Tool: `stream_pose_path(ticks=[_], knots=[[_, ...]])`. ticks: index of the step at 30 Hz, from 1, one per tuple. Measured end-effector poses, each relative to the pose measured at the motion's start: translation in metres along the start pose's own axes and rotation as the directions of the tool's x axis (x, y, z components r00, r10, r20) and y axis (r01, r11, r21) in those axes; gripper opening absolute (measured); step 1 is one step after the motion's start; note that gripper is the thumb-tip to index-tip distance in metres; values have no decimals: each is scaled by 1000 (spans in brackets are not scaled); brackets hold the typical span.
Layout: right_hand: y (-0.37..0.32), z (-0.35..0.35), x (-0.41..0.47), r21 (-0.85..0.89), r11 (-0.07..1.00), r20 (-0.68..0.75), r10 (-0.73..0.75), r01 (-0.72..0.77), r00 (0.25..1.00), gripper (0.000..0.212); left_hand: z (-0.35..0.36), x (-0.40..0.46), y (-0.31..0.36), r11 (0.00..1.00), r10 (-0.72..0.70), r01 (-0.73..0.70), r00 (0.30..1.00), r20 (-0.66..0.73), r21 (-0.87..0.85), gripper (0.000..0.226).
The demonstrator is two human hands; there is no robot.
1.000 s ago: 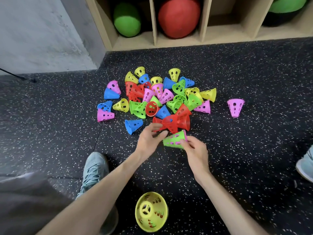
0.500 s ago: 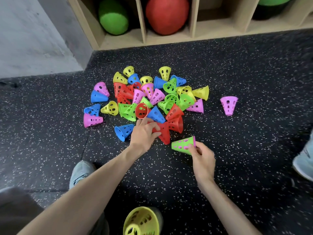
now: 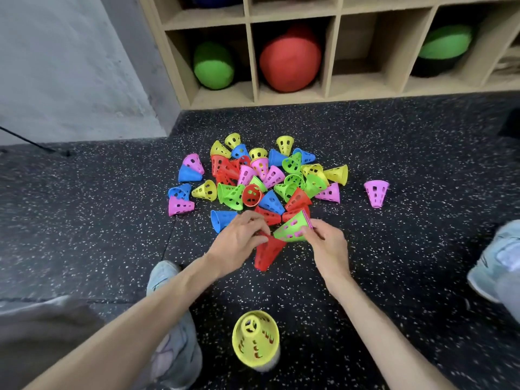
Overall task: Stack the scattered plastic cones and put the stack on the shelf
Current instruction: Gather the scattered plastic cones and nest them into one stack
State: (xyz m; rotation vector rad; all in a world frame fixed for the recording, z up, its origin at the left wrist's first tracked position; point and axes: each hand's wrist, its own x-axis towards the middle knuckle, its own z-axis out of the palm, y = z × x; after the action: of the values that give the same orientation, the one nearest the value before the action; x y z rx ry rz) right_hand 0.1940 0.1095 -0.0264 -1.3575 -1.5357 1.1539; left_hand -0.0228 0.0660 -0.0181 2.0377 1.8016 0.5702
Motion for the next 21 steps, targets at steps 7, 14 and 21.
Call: stream_pose_path(ticks=[7, 14, 21], knots=[[-29, 1, -36, 34, 996, 224, -83, 77, 971, 18, 5, -38, 26, 945, -141, 122, 989, -41, -303, 14], [-41, 5, -53, 79, 996, 320, -73, 51, 945, 18, 5, -46, 41, 862, -226, 150, 969, -103, -484, 15], [-43, 16, -57, 93, 995, 345, -61, 31, 937, 24, 3, -33, 42, 786, -352, 240, 932, -92, -570, 21]])
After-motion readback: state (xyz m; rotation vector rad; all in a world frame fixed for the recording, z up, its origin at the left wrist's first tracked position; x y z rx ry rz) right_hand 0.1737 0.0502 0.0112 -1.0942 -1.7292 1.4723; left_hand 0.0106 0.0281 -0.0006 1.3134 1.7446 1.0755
